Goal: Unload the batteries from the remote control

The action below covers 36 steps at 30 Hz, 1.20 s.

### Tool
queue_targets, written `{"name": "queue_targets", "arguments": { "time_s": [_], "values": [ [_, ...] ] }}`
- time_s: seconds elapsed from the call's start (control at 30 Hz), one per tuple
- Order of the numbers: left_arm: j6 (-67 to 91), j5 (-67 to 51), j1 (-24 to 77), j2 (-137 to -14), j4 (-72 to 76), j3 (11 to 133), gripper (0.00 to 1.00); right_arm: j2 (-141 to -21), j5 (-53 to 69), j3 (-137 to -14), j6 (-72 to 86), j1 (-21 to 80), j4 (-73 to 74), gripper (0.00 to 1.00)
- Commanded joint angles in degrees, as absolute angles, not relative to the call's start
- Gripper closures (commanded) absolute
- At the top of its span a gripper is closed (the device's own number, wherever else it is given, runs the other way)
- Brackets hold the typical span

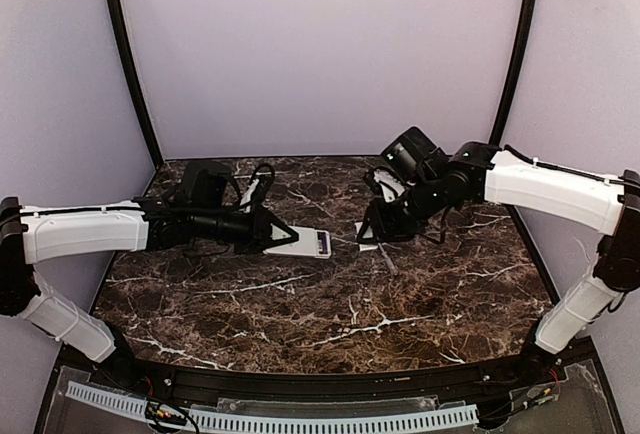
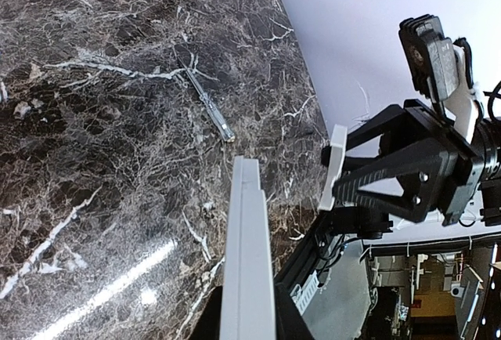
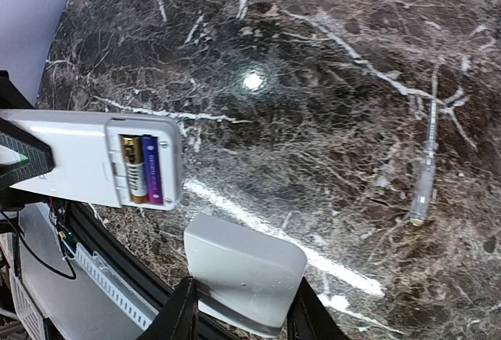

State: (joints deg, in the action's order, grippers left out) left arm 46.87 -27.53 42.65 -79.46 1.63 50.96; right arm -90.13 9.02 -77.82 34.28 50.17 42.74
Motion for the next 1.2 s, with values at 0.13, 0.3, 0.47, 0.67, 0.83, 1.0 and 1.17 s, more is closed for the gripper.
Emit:
{"name": "queue_targets", "arguments": {
  "time_s": [0.13,0.3,0.47,0.67,0.83,1.0,1.17],
  "values": [
    [44.6,-29.7,42.9,-75.7,1.9,48.8,1.0,-81.7,7.5,-68.8,29.9,40.6,44.8,0.7],
    [44.8,-31.3,42.8,-74.2,2.7,46.1,1.0,-79.9,8.7,-64.0,26.2,33.4,44.6,0.7],
    [44.9,-31.9,42.9,-73.8,2.7,44.4,1.0,-81.2,12.1,-61.3,21.3,25.3,44.0,0.69],
    [45.2,-33.0,42.8,-74.1,3.3,43.7,1.0,-86.3,16.7,-58.7,16.6,18.6,40.7,0.68],
    [45.8,-34.3,42.9,-75.6,4.3,43.7,1.0,-91.1,18.8,-57.3,14.5,15.1,37.9,0.68],
    [45.8,-34.9,42.9,-77.4,4.8,44.3,1.0,-94.3,19.3,-56.9,12.9,13.4,36.8,0.67],
    [45.8,-35.8,42.9,-79.4,5.5,45.0,1.0,-96.3,19.3,-56.1,12.3,12.5,36.2,0.6]
  ]
}}
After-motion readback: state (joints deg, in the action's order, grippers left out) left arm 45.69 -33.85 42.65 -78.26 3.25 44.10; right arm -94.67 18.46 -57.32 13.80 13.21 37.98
